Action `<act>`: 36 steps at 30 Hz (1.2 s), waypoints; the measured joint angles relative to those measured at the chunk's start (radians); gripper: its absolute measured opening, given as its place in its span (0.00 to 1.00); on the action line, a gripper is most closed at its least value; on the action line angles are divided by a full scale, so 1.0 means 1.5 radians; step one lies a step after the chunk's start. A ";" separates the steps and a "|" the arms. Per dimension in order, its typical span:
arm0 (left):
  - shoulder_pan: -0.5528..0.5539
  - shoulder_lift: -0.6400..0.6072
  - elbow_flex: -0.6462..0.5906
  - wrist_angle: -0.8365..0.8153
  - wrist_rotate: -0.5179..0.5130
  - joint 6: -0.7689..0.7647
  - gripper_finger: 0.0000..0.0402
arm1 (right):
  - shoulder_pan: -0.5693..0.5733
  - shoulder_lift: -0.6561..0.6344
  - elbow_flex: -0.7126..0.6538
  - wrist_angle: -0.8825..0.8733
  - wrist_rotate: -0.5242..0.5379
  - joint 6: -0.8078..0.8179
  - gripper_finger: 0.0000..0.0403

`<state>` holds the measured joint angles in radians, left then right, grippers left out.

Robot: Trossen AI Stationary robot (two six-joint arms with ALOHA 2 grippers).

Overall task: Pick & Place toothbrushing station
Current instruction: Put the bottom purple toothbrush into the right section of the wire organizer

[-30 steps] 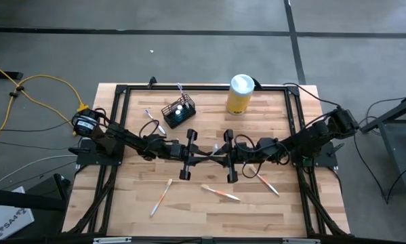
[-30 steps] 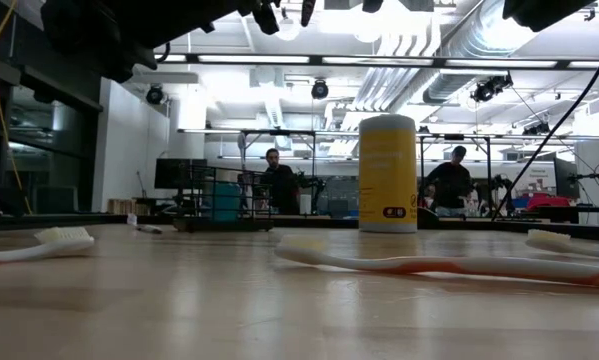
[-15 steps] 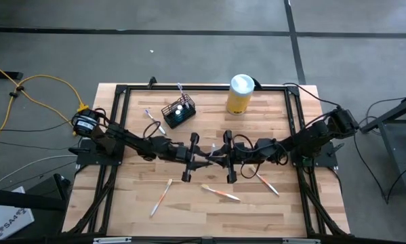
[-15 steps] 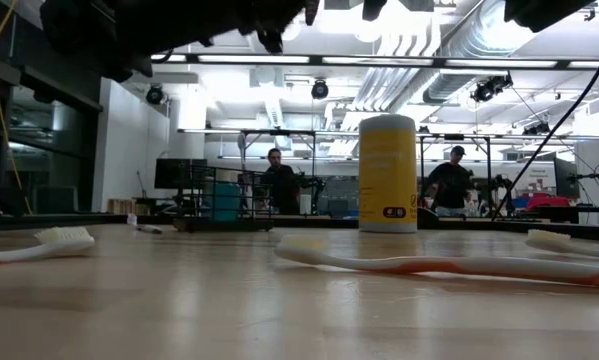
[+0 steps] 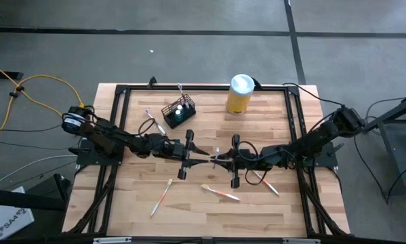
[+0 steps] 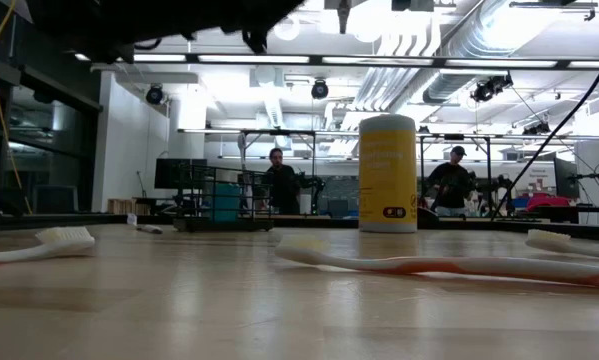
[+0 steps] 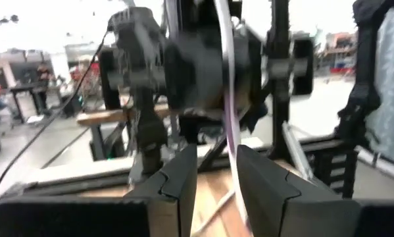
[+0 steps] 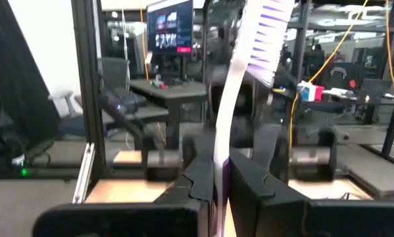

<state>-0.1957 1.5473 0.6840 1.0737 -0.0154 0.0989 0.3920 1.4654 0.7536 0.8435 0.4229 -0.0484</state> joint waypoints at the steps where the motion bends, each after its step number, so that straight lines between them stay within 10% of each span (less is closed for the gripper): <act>1: -0.001 -0.008 0.000 0.000 0.007 -0.001 0.26 | 0.002 0.000 0.000 -0.006 0.002 0.002 0.04; 36: 0.054 -0.040 0.036 -0.025 0.122 -0.078 0.26 | -0.074 0.008 -0.001 -0.054 -0.130 0.060 0.04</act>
<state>-0.1142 1.4872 0.7380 1.0355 0.1669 -0.0186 0.2812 1.4773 0.7528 0.7629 0.2283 0.0410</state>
